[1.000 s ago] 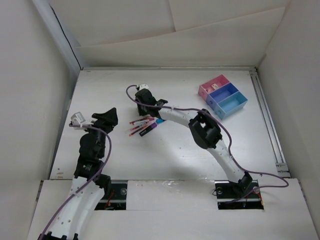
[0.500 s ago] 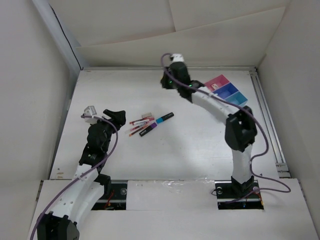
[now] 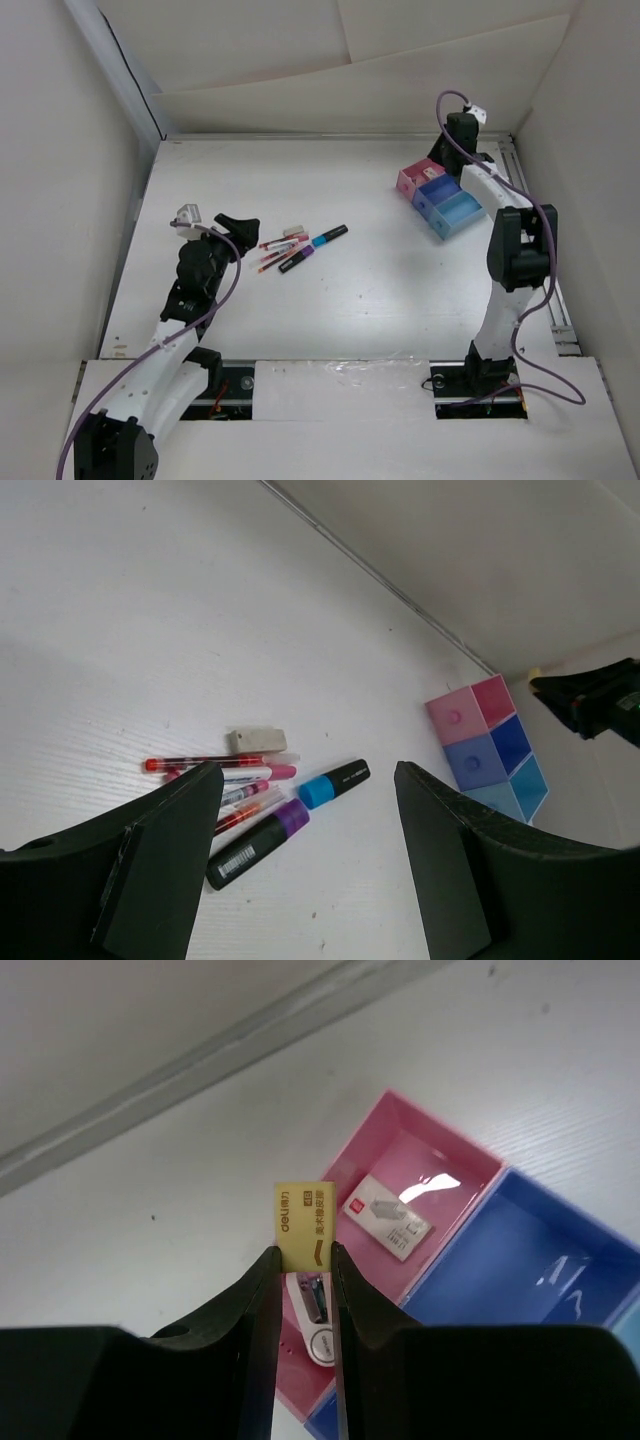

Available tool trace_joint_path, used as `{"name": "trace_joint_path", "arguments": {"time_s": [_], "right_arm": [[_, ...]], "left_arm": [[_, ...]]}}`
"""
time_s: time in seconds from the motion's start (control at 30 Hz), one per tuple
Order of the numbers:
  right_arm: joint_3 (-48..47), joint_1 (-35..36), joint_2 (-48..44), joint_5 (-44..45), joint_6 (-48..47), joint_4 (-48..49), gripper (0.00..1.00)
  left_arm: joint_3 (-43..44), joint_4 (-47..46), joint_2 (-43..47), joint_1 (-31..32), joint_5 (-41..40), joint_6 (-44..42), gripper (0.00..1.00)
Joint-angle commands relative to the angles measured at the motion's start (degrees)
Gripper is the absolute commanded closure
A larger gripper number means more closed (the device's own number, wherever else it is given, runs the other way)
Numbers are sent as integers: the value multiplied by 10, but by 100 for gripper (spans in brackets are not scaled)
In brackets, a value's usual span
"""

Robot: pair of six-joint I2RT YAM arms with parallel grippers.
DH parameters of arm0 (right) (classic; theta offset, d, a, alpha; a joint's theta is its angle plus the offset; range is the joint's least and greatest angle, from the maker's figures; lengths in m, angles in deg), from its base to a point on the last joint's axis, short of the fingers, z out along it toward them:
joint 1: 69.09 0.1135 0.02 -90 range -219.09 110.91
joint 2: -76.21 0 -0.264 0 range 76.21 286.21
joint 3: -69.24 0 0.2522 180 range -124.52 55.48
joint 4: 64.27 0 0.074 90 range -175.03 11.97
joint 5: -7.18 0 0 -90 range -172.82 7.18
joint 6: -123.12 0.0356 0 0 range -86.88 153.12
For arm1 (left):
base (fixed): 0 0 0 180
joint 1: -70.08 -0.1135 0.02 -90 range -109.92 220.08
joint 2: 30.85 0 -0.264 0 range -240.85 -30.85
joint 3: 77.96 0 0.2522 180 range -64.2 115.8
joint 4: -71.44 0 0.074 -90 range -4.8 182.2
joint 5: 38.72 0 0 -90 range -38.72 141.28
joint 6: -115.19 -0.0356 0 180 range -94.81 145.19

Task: Sort the stationery into containers
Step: Place the stationery into the container

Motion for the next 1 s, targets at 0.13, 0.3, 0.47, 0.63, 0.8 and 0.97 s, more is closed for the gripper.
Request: {"name": "trace_joint_path", "arguments": {"time_s": [0.13, 0.3, 0.47, 0.63, 0.8, 0.97], "right_arm": [[-41, 8, 46, -43, 7, -10, 89], [-33, 8, 60, -38, 14, -10, 84], [-5, 8, 46, -21, 26, -5, 68], [7, 8, 13, -15, 26, -5, 42], [34, 14, -33, -10, 26, 5, 41], [98, 79, -95, -10, 14, 26, 73]], "left_arm": [[21, -25, 12, 1, -2, -13, 34], [28, -25, 7, 1, -2, -13, 34], [28, -20, 7, 1, -7, -13, 34], [28, -18, 12, 1, -7, -13, 34], [22, -23, 18, 1, -7, -13, 34], [17, -30, 23, 1, -7, -13, 34]]}}
